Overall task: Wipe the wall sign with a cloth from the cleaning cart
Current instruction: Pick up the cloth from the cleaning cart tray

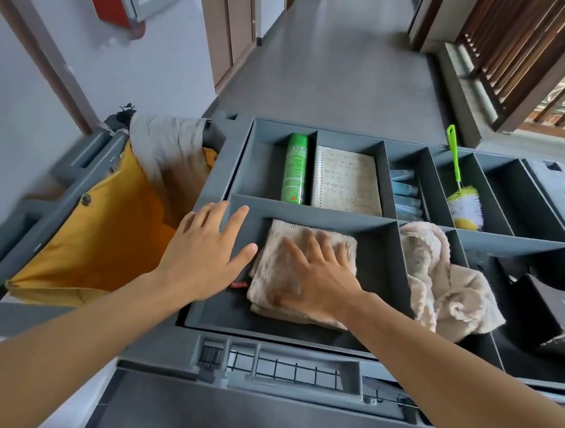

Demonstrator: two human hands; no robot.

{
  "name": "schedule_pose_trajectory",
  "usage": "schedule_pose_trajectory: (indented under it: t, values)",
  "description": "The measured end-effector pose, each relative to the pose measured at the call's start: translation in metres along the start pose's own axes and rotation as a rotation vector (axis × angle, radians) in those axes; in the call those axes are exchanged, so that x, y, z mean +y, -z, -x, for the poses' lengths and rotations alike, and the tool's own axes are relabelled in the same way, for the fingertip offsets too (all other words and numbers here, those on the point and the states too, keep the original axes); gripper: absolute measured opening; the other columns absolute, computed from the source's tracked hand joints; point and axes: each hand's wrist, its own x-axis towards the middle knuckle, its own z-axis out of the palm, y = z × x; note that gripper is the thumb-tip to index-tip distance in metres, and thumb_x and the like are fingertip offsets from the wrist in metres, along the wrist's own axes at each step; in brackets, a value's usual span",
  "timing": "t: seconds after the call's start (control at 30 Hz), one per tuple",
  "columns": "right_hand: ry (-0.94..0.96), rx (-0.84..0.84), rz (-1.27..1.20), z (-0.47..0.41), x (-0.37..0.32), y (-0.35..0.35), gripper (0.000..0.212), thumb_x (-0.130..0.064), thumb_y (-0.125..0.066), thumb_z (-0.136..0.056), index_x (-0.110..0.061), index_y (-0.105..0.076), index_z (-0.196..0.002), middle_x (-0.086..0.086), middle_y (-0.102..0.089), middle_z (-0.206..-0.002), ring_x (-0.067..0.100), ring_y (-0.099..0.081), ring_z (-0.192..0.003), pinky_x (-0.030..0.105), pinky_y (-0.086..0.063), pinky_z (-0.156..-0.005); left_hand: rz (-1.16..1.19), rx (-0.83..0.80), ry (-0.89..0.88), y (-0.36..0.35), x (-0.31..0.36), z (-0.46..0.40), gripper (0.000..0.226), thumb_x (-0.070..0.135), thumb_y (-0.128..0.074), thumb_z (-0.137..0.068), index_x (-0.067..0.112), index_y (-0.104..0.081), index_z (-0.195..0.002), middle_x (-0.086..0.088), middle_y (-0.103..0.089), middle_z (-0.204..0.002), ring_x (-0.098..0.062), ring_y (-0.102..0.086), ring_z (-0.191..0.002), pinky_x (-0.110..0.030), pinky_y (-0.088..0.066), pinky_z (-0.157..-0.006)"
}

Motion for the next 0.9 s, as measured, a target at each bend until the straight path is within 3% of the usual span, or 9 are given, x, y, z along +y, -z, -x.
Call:
schedule_pose_trajectory:
  t: [0.13, 0.27, 0.43, 0.6, 0.77, 0.9]
  values:
    - [-0.013, -0.049, 0.020, 0.001, 0.000, -0.007, 0.123, -0.098, -0.032, -0.066, -0.032, 0.018, -0.157, 0.012, 0.023, -0.166, 0.040, 0.024, -0.151, 0.062, 0.008, -0.120, 0.012, 0.003, 0.005, -0.003, 0.000, 0.004, 0.074, 0.064, -0.020, -0.095, 0.022, -0.018, -0.156, -0.014, -0.030, -0.159, -0.030, -0.026, -0.146, -0.048, -0.026, -0.118]
    - [-0.012, -0.072, 0.044, 0.001, 0.001, -0.012, 0.116, -0.098, -0.014, -0.067, -0.032, 0.025, -0.155, 0.010, 0.033, -0.162, 0.039, 0.032, -0.147, 0.061, 0.011, -0.120, 0.003, -0.005, 0.005, -0.005, 0.002, 0.008, 0.073, 0.063, -0.021, -0.096, 0.022, -0.019, -0.156, -0.014, -0.030, -0.159, -0.030, -0.026, -0.147, -0.049, -0.025, -0.119]
    - [0.014, -0.056, 0.079, 0.002, 0.002, -0.014, 0.095, -0.084, -0.008, -0.084, -0.029, 0.021, -0.156, 0.011, 0.030, -0.164, 0.040, 0.028, -0.148, 0.062, 0.007, -0.121, -0.019, 0.000, 0.009, -0.006, 0.002, 0.013, 0.072, 0.063, -0.021, -0.096, 0.022, -0.020, -0.156, -0.013, -0.030, -0.159, -0.029, -0.026, -0.147, -0.048, -0.025, -0.119]
    - [0.033, 0.015, 0.072, 0.002, 0.002, -0.017, 0.075, -0.062, -0.020, -0.102, -0.024, 0.007, -0.161, 0.012, 0.016, -0.168, 0.041, 0.018, -0.152, 0.061, 0.004, -0.122, -0.031, 0.007, 0.011, -0.004, 0.004, 0.016, 0.072, 0.063, -0.022, -0.096, 0.022, -0.022, -0.155, -0.013, -0.032, -0.158, -0.029, -0.028, -0.146, -0.050, -0.025, -0.119]
    - [0.024, -0.005, 0.061, 0.000, -0.004, -0.015, 0.065, -0.041, -0.021, -0.109, -0.007, 0.001, -0.160, 0.018, 0.009, -0.168, 0.045, 0.013, -0.152, 0.061, 0.001, -0.121, -0.048, 0.010, 0.008, -0.002, 0.008, 0.019, 0.071, 0.062, -0.022, -0.097, 0.022, -0.023, -0.155, -0.014, -0.031, -0.159, -0.030, -0.027, -0.146, -0.051, -0.023, -0.119]
    - [0.032, -0.019, 0.040, 0.002, -0.003, -0.008, 0.058, -0.030, -0.022, -0.110, -0.004, -0.007, -0.159, 0.020, 0.004, -0.168, 0.046, 0.008, -0.152, 0.061, -0.004, -0.121, -0.049, 0.026, 0.011, 0.003, 0.010, 0.020, 0.070, 0.062, -0.021, -0.097, 0.023, -0.023, -0.155, -0.013, -0.032, -0.158, -0.029, -0.027, -0.146, -0.050, -0.023, -0.119]
